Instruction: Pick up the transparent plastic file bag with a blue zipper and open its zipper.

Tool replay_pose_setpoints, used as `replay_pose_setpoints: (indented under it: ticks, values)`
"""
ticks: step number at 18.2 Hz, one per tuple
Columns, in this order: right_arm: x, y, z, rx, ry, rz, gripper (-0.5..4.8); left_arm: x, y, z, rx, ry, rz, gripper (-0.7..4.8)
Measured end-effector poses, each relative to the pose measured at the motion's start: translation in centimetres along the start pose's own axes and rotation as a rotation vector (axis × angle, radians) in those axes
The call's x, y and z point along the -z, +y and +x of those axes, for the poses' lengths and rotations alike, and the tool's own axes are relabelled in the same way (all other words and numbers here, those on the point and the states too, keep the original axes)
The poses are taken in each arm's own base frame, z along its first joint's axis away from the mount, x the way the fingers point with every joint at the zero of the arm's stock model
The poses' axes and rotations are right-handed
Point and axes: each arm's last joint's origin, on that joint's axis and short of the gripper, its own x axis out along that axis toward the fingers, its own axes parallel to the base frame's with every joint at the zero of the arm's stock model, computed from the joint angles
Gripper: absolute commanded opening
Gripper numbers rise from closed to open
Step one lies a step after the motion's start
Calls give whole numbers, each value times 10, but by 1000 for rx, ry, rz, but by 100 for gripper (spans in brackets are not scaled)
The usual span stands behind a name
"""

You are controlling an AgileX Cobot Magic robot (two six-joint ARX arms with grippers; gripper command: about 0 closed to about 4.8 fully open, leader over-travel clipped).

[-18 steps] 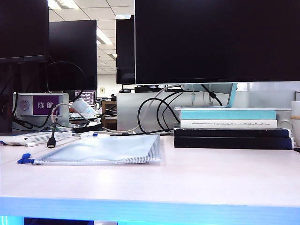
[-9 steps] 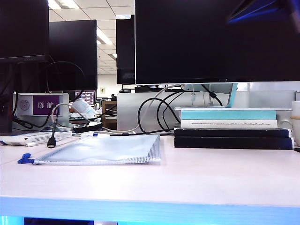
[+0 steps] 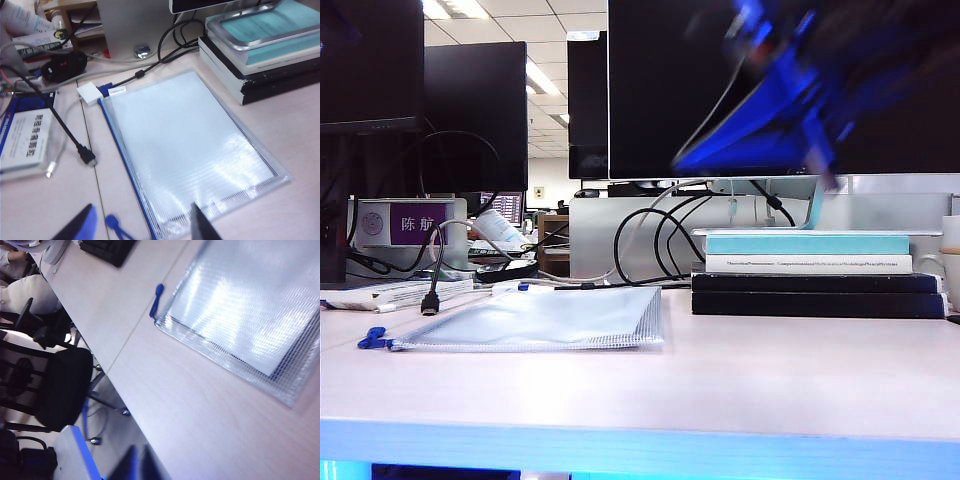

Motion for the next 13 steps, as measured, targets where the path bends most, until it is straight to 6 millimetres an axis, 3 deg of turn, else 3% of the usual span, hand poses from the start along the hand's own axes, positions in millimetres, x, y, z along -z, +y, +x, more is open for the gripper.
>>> replay_pose_setpoints:
  ticks: [2, 4, 6, 9, 13]
  values:
    - [6, -18, 29, -39, 62, 119, 150, -2, 1, 1, -5, -17, 13, 251]
    - [5, -50, 66, -100, 104, 299, 150, -3, 1, 1, -8, -30, 18, 251]
    - [-7, -57, 81, -118, 113, 327, 152, -3, 1, 1, -8, -31, 18, 251]
    - [-13, -58, 83, -35, 108, 286, 163, -3, 1, 1, -9, -28, 17, 251]
    - [-4, -66, 79, 229, 199, 202, 190, -2, 1, 1, -5, -15, 8, 251]
